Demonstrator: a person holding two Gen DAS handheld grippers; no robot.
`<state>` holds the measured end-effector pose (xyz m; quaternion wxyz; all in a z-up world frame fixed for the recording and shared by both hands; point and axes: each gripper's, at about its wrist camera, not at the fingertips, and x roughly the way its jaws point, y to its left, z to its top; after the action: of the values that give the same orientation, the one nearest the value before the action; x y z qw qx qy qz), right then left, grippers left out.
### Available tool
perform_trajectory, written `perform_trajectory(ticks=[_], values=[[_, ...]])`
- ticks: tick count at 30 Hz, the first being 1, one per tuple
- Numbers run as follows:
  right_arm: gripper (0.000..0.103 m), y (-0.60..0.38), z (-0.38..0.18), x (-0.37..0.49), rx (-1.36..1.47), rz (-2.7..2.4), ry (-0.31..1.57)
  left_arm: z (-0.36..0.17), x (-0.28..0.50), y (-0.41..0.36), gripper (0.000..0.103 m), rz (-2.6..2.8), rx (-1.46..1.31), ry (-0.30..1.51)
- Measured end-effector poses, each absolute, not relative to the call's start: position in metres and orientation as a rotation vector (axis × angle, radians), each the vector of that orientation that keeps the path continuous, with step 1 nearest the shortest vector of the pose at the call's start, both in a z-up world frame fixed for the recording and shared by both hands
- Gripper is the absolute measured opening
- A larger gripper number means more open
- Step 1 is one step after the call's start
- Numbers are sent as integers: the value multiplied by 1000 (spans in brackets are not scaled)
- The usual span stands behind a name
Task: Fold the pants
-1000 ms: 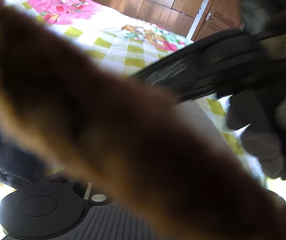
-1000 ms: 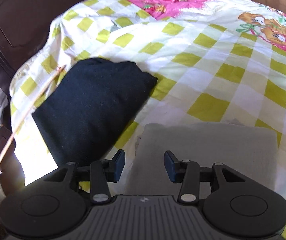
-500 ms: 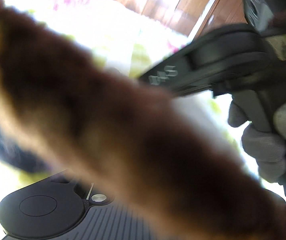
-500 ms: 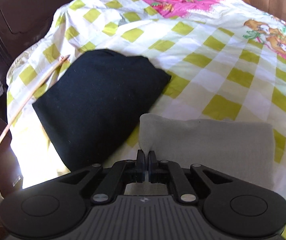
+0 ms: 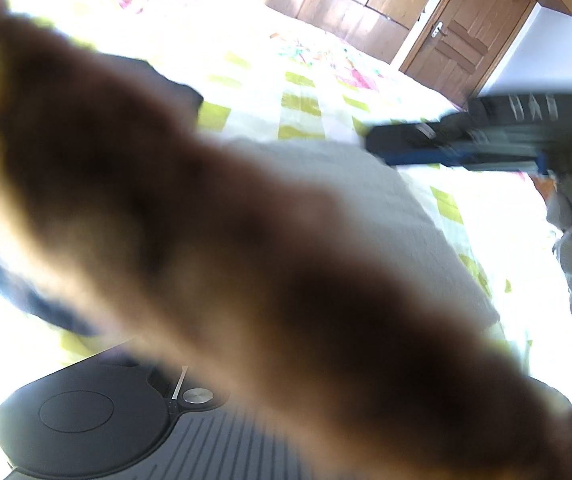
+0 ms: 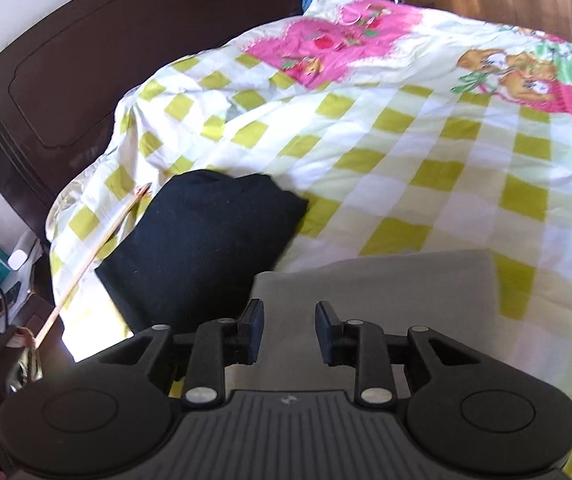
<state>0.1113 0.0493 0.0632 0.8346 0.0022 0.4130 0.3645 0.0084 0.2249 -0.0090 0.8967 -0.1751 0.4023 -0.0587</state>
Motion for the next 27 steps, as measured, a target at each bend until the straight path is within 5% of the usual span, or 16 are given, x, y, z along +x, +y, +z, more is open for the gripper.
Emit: perform_trajectory(ticks=[8, 10, 12, 18, 21, 23, 27], values=[[53, -19, 6, 132, 44, 620, 1008, -14, 27, 228, 43, -96, -426, 826], [57, -31, 0, 129, 69, 643, 992, -17, 30, 226, 57, -91, -430, 850], [65, -37, -6, 130, 90, 674, 1008, -25, 35, 223, 57, -109, -437, 880], [66, -57, -22, 137, 226, 683, 1037, -27, 36, 214, 59, -131, -391, 903], [58, -50, -27, 136, 277, 761, 1067, -24, 43, 205, 58, -146, -351, 915], [39, -52, -27, 131, 255, 746, 1056, -22, 47, 198, 58, -152, -322, 915], [30, -89, -22, 129, 323, 683, 1043, -17, 60, 175, 58, -209, -279, 914]])
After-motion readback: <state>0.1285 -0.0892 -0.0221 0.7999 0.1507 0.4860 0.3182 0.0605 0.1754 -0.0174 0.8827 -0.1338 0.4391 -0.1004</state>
